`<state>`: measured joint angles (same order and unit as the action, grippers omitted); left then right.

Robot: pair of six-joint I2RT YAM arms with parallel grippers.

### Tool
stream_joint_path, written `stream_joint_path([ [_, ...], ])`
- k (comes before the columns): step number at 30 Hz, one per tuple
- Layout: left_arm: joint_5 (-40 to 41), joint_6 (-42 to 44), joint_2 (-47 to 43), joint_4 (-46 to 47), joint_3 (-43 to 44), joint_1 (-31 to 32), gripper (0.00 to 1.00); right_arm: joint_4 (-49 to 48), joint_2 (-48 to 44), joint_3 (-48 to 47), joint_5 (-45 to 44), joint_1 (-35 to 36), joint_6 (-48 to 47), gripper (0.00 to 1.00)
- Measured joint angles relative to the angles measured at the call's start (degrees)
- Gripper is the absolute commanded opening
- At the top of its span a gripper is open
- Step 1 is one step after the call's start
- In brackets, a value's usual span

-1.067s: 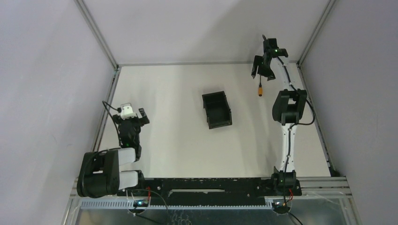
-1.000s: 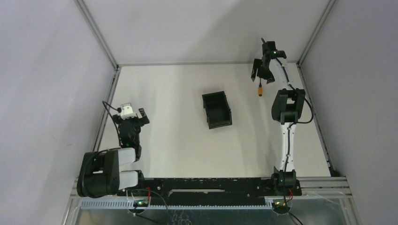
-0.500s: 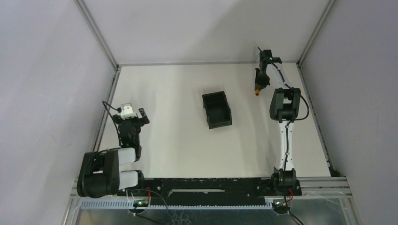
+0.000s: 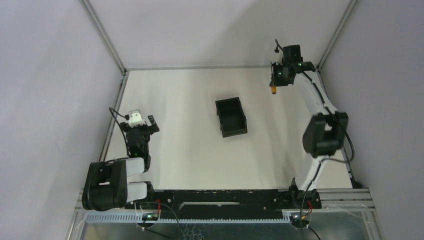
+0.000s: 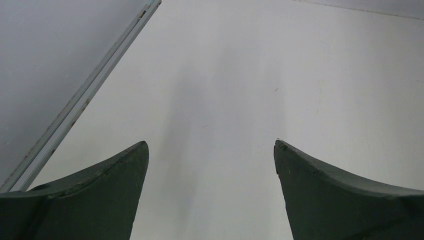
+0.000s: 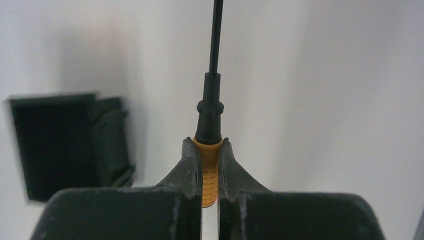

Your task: Put the screwdriver in the bin

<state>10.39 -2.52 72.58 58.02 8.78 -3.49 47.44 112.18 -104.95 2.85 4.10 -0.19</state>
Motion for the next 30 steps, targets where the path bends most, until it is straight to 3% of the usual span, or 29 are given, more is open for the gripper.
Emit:
stream_joint_path([
  [4,0.0,0.0,0.0,0.0,0.0,0.0,1.00,-6.1,-15.7,11.7,6.1,5.9,-7.3,0.00],
  [9,0.0,0.0,0.0,0.0,0.0,0.0,1.00,-10.0,-23.0,22.3,9.9,14.6,-14.1,0.00],
  [23,0.0,0.0,0.0,0.0,0.0,0.0,1.00,-14.7,-13.2,26.2,7.3,25.4,-19.4,0.03],
  [30,0.0,0.0,0.0,0.0,0.0,0.0,1.00,-15.7,-9.2,26.2,5.4,26.4,-19.6,0.22],
])
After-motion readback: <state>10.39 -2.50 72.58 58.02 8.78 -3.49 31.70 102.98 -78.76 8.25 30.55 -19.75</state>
